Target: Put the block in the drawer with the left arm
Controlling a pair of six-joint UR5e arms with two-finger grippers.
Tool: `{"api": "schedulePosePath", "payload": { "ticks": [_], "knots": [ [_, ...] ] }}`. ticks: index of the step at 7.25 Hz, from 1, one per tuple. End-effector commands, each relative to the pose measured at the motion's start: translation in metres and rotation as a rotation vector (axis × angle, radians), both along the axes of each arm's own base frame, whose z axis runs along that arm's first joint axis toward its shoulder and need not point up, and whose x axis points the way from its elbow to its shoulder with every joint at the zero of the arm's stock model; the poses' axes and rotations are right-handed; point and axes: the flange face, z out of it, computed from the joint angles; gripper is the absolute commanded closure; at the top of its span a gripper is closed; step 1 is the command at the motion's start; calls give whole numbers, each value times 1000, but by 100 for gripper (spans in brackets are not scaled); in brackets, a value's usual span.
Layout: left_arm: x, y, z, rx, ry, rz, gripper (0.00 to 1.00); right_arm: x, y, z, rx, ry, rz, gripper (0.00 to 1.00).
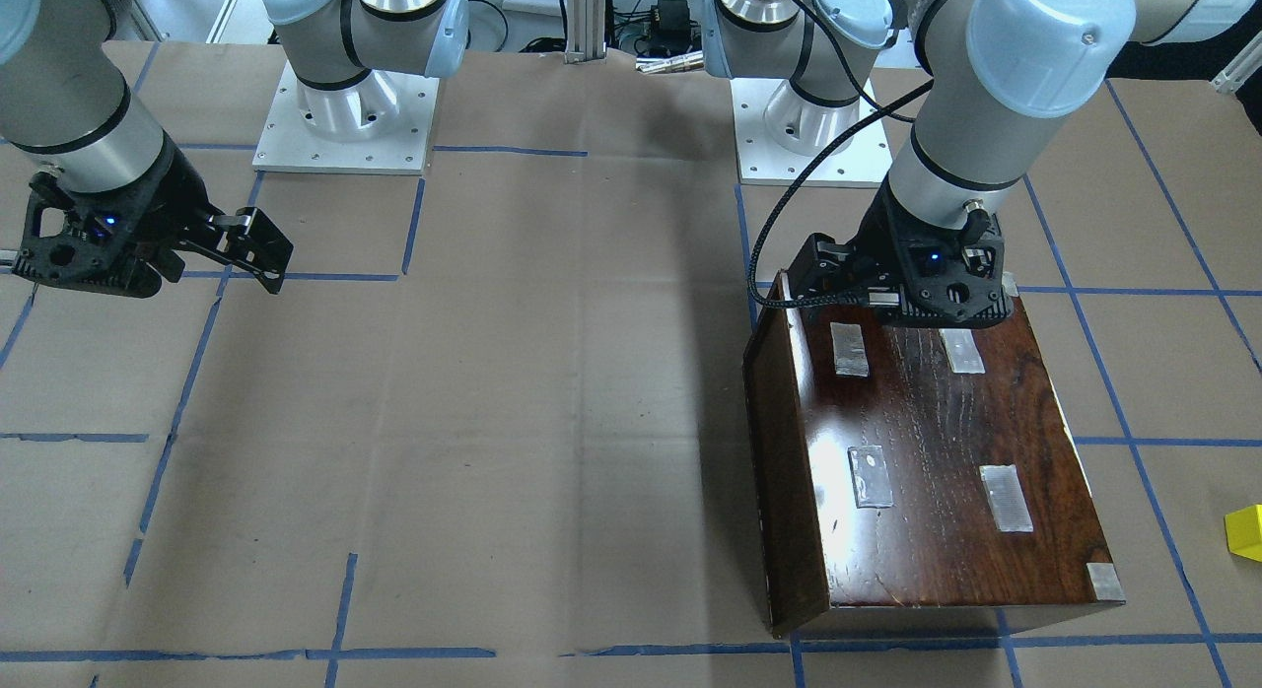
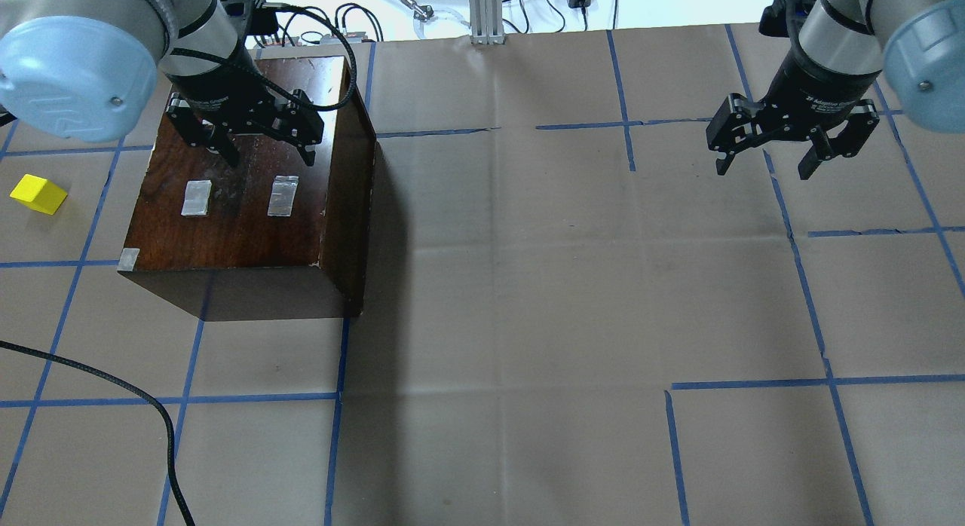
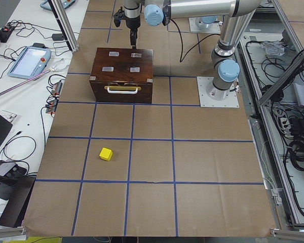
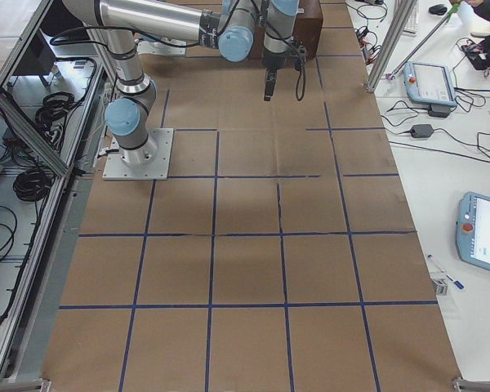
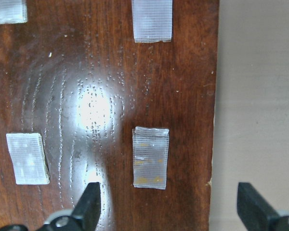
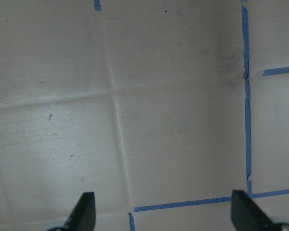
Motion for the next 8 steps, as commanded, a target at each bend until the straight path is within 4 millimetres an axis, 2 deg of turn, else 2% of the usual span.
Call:
{"api": "schedulePosePath", "payload": {
  "ticks": [1,5,8],
  "knots": [
    [0,7,3,-3,-2,0,1,0,0,0,0,0,-1,0],
    [0,3,1,0,-3,1,1,0,0,0,0,0,-1,0],
    [-1,11,6,-9,-3,0,1,0,0,0,0,0,-1,0]
  ]
}}
